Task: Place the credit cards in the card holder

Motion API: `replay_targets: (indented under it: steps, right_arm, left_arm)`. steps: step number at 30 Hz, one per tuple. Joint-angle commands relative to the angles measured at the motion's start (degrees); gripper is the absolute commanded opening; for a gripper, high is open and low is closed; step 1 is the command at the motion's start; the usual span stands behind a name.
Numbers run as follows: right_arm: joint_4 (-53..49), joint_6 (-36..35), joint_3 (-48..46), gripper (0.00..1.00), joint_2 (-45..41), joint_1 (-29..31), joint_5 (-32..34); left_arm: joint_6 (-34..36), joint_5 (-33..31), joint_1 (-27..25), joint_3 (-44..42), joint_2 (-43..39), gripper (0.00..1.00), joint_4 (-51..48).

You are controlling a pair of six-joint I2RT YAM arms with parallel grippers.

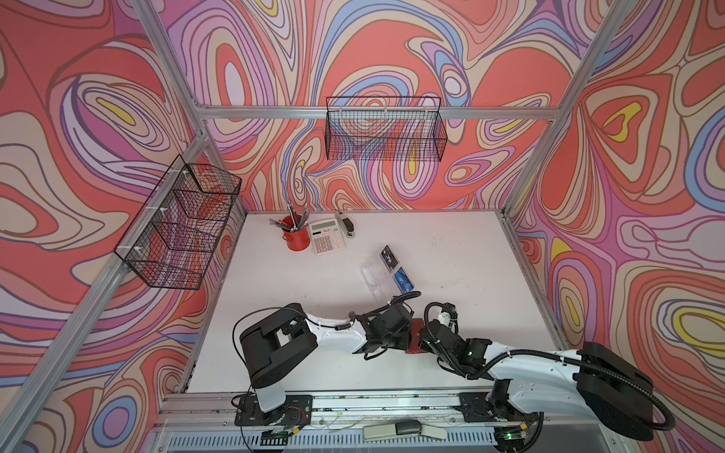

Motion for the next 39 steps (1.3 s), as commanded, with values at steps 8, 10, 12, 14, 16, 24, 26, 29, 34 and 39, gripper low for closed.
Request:
replay_targets:
  steps: [8, 10, 12, 14, 16, 24, 26, 29, 34, 39]
  right_arm:
    - [-0.3, 1.1, -2.4, 0.13, 2.4, 0.3, -4.9]
    - [-0.2, 1.4, -2.8, 0.13, 2.4, 0.3, -4.9]
    - [0.3, 1.6, -3.3, 0.13, 2.5, 0.4, -5.0]
    - [0.5, 1.7, -3.6, 0.12, 2.7, 0.3, -5.0]
    - [0.7, 1.8, -3.8, 0.12, 2.8, 0.3, -5.1]
    - [0.9, 1.6, -3.7, 0.11, 3.1, 0.3, -5.0]
    - [1.1, 1.6, -3.6, 0.11, 3.3, 0.3, -4.9]
    - [1.5, 1.6, -3.5, 0.10, 3.5, 0.4, -5.0]
    - [1.1, 1.0, -2.7, 0.11, 3.8, 0.3, -5.1]
    - [-0.6, 0.0, -1.1, 0.18, 2.9, 0.3, -4.8]
  left_arm:
    - [-1.6, -4.1, 0.8, -4.4, -3.0, 0.31, -3.2]
    - [-2.0, -3.1, 1.2, -5.1, -3.7, 0.31, -1.6]
    - [-2.4, -2.2, 1.5, -5.5, -4.5, 0.31, -0.4]
    - [-2.6, -1.7, 1.8, -5.9, -5.4, 0.31, 0.3]
    - [-2.8, -1.4, 2.2, -6.1, -6.1, 0.32, 0.3]
    - [-2.8, -2.1, 3.3, -5.2, -5.3, 0.31, -1.0]
    - [-2.8, -1.4, 3.4, -4.6, -3.8, 0.31, -0.9]
    - [-3.5, -0.1, 3.4, -4.1, -1.8, 0.27, -0.5]
    - [-5.8, 1.4, 3.4, -1.9, -0.2, 0.15, -7.3]
    - [-9.1, 3.0, 3.0, -4.0, -0.8, 0.14, -7.3]
